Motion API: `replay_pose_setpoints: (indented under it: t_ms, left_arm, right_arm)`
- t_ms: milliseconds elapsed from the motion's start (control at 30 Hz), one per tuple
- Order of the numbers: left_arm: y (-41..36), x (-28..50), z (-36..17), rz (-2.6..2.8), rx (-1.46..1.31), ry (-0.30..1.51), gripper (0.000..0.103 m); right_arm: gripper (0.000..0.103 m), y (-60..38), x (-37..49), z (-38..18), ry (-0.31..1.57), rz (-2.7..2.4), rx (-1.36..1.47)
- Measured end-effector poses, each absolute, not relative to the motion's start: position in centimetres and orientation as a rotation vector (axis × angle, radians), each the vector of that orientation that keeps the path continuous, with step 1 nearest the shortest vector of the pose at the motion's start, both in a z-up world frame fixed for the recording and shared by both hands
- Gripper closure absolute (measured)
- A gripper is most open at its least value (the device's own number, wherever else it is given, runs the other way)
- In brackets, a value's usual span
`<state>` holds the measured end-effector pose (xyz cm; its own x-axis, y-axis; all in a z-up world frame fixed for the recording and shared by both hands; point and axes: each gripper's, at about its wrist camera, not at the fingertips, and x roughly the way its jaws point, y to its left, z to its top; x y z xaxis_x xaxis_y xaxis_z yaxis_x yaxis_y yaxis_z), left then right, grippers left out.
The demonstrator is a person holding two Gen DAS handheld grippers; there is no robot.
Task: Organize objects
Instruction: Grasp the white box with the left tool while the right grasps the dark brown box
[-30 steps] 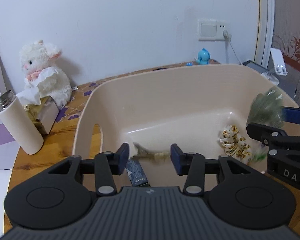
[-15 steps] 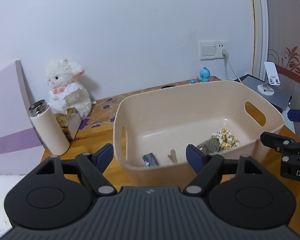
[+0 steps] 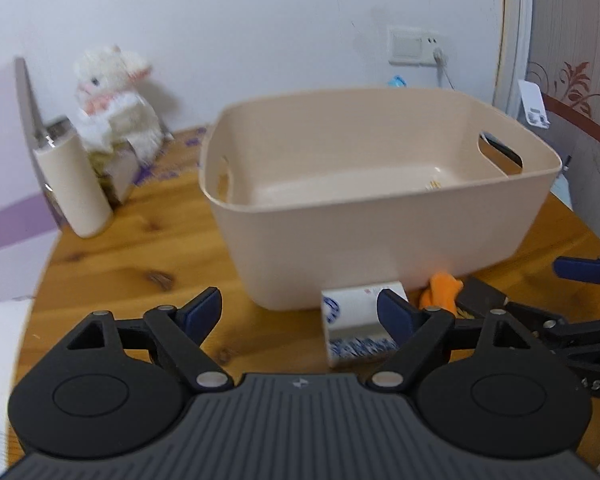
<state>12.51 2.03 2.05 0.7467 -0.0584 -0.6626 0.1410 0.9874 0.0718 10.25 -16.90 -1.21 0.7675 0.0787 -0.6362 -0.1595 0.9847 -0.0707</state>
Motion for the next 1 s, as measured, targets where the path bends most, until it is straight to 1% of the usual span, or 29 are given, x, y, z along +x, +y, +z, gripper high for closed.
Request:
replay_pose_setpoints:
  t_ms: [333, 633, 667, 700, 767, 800, 833, 867, 900, 1000]
  left_arm:
    - [0.8, 14.1, -0.3, -0.151, 0.085, 0.764, 0.017]
    - [-0.2, 16.3, -1.4, -0.170, 0.018, 0.815, 0.017]
    - [-0.3, 16.4, -1.6, -0.169, 0.022, 0.818, 0.017]
    - [-0.5, 16.5, -1.8, -0.161, 0.028, 0.822, 0.017]
    - [-0.5, 16.6, -2.0, -0.159, 0.021, 0.825, 0.020]
    - [-0.4, 16.6, -2.2, -0.162, 0.017, 0.827, 0.023]
    - [-0.3, 16.7, -2.3, -0.171, 0.014, 0.835, 0.033]
    - [-0.1, 16.7, -2.4, -0.187, 0.008, 0.844, 0.038]
    - [0.0, 16.6, -2.5, -0.193, 0.005, 0.847, 0.038]
    - [0.2, 16.4, -2.5, -0.192, 0.007, 0.835, 0.038]
  right_arm:
    - [0.031, -15.4, 11.5, -3.0, 0.733, 0.197, -0.142]
    - [0.039, -14.5, 13.5, -4.4, 0.753, 0.227, -0.123]
    - [0.042, -14.5, 13.6, -4.4, 0.752, 0.229, -0.121]
    - [0.047, -14.5, 13.7, -4.4, 0.751, 0.233, -0.116]
    - [0.055, -14.6, 13.6, -4.5, 0.750, 0.245, -0.105]
    - [0.057, -14.6, 13.5, -4.5, 0.748, 0.246, -0.105]
    - [0.059, -14.4, 13.5, -4.5, 0.746, 0.248, -0.112]
    - [0.064, -14.4, 13.4, -4.5, 0.743, 0.252, -0.116]
    - [0.069, -14.3, 13.2, -4.5, 0.741, 0.257, -0.118]
    - [0.073, -14.1, 13.0, -4.4, 0.741, 0.260, -0.125]
